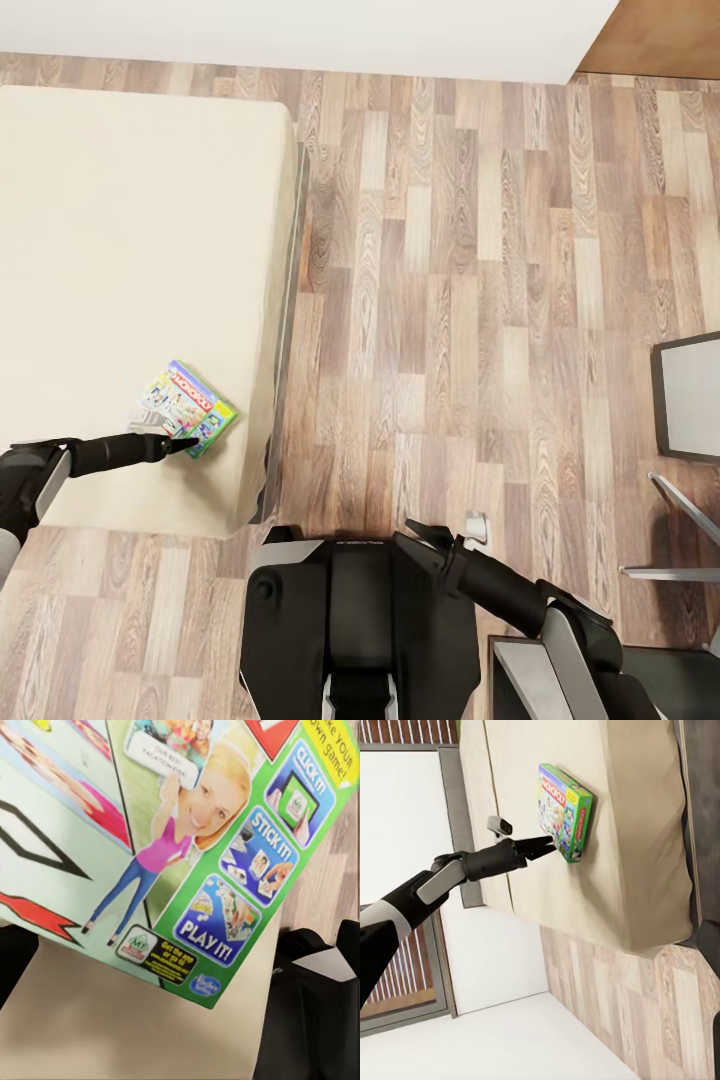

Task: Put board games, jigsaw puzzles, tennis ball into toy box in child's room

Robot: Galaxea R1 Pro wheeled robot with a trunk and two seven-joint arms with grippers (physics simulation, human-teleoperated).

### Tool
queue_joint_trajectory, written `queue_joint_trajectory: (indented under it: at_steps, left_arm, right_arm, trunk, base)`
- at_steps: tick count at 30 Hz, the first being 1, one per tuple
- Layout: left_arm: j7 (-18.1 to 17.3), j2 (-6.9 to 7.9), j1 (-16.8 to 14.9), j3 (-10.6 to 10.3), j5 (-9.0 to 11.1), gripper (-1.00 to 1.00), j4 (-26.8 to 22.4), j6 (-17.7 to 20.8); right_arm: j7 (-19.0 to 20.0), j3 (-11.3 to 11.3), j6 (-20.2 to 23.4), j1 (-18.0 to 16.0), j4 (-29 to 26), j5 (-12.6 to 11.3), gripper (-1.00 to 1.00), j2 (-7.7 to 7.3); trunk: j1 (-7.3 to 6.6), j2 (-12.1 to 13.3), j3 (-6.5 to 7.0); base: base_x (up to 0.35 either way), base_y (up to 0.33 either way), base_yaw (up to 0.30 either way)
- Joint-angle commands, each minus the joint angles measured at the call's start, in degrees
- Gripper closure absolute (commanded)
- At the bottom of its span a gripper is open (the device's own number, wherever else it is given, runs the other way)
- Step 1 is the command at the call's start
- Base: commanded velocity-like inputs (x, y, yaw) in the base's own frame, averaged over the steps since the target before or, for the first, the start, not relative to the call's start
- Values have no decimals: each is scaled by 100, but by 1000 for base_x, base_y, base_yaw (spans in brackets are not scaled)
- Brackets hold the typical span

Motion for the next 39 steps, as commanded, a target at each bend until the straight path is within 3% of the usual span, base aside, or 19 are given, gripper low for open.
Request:
queue_joint_trajectory:
  at_steps: [1, 14, 25, 39]
  left_arm:
    - [-10, -2, -1, 5, 52, -100, 1, 55]
    - [-10, -92, -5, 8, 91, -100, -5, 117]
    - [-10, -125, -3, -6, 508, -100, -17, 208]
    - [-17, -183, -5, -2, 548, -100, -49, 259]
  right_arm:
    - [8, -8, 41, -1, -1, -25, -100, 3]
    - [14, -8, 41, -1, -1, -25, -100, 2]
    - [23, -8, 42, -1, -1, -25, -100, 2]
    - [26, -8, 42, -1, -1, -34, -100, -4]
  trunk:
    - [3, -9, -5]
    - [3, -9, -5]
    - [3, -9, -5]
    - [3, -9, -5]
  base:
    - [0, 0, 0]
    - [0, 0, 0]
    - [0, 0, 0]
    - [0, 0, 0]
